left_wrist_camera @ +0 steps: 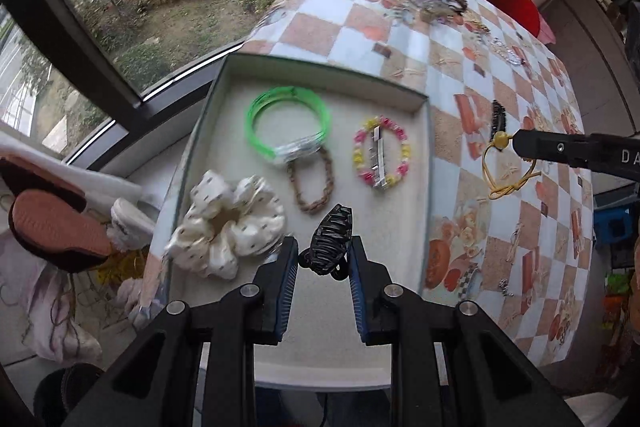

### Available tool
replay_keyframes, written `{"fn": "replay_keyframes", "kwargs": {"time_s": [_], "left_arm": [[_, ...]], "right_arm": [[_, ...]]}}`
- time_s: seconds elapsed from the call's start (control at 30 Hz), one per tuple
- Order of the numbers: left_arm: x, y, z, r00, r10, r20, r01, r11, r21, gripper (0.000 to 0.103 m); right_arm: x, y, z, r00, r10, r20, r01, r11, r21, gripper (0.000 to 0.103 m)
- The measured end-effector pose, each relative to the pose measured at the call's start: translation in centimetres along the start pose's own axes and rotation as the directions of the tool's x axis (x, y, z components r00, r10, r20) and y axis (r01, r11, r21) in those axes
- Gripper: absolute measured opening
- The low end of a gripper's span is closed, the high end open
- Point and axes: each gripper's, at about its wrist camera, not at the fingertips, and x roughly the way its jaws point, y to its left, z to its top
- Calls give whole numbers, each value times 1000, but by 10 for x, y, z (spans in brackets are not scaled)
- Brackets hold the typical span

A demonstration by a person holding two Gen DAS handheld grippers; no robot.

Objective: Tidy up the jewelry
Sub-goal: 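Carry the claw clip and yellow hair tie into the white tray, then open the right tool to drop the hair tie while the left tool releases the claw clip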

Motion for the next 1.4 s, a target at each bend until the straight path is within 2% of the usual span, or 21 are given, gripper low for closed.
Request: {"fn": "replay_keyframes", "kwargs": {"time_s": [0.27,0.63,0.9,1.27,1.3,1.37,1.4], "left_arm": [[7,33,-25,999,19,-39,-22,997,-77,29],[28,51,-46,995,52,-86,-61,992,-111,29],[55,51,-52,984,127,-126,-138,986,-88,29],[67,46,-52,973,159,-165,-171,983,-62,29],[67,46,-52,973,156,-170,-168,984,-62,29],[67,46,-51,973,147,-179,-162,984,-70,29],[67,46,-50,972,148,-181,-164,984,-73,30]], "right_arm": [[31,46,0,997,27,-70,-34,996,-88,13],[71,88,-12,984,37,-173,-67,983,-170,12],[119,90,-23,960,45,-275,-82,989,-123,12],[146,78,-21,949,-10,-315,-23,995,-102,13],[147,77,-21,948,-12,-318,-20,995,-99,16],[146,74,-19,949,-9,-314,-22,995,-96,29],[144,74,-19,952,-7,-307,-25,995,-98,41]]}}
